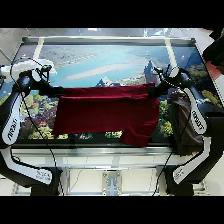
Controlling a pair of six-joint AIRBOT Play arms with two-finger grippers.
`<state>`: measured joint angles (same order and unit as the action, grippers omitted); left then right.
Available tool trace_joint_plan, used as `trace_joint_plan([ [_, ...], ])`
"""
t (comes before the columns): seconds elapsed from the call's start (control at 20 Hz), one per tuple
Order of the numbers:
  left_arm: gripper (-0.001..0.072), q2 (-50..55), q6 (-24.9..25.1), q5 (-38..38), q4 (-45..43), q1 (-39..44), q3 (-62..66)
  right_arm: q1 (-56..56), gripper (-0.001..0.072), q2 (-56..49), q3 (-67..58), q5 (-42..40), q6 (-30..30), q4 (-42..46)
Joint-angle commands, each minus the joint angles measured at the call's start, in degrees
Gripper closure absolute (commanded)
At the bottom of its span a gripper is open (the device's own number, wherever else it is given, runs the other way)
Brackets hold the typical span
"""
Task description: Fold the shirts.
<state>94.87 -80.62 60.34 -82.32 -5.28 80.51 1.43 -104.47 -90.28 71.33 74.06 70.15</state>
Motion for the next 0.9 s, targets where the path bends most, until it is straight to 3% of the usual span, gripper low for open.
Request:
trace_joint_plan([
  [0.0, 0.0022, -0.72, -0.63, 0.61, 0.04, -0.13, -0.07, 0.02, 0.0391, 0.92, -0.70, 5.27, 0.09, -0.48],
  [0.2, 0.0021, -9.77, -2.01, 3.08, 0.04, -3.52, -0.37, 1.42, 0.0392, 9.01, -6.69, 18.38, -0.28, 7.56],
  [0.3, 0.0021, -16.74, -3.41, 3.69, 0.07, -7.02, -6.51, 5.05, 0.0391, 16.37, -2.73, 20.57, -0.33, 6.80],
  [0.4, 0.0022, -26.47, -7.08, 1.44, 0.31, -11.41, -21.40, 9.49, 0.0391, 25.57, 10.88, 17.90, -0.74, 2.34],
  [0.55, 0.0022, -41.51, -14.99, -6.91, 7.72, -17.70, -43.01, 13.86, 0.0358, 40.11, 39.80, 5.35, -0.55, -5.66],
  [0.6, 0.0022, -45.42, -17.38, -8.85, 12.39, -19.71, -48.09, 14.21, 0.0276, 43.30, 46.75, 1.90, -0.55, -9.38],
  [0.65, 0.0021, -48.61, -17.59, -8.98, 17.33, -21.55, -52.41, 14.19, 0.0199, 45.44, 52.06, 0.04, -0.55, -12.76],
  [0.85, 0.0021, -52.06, -19.32, -7.89, 24.09, -22.86, -61.00, 14.12, 0.0201, 47.04, 58.47, 0.22, -0.63, -19.89],
])
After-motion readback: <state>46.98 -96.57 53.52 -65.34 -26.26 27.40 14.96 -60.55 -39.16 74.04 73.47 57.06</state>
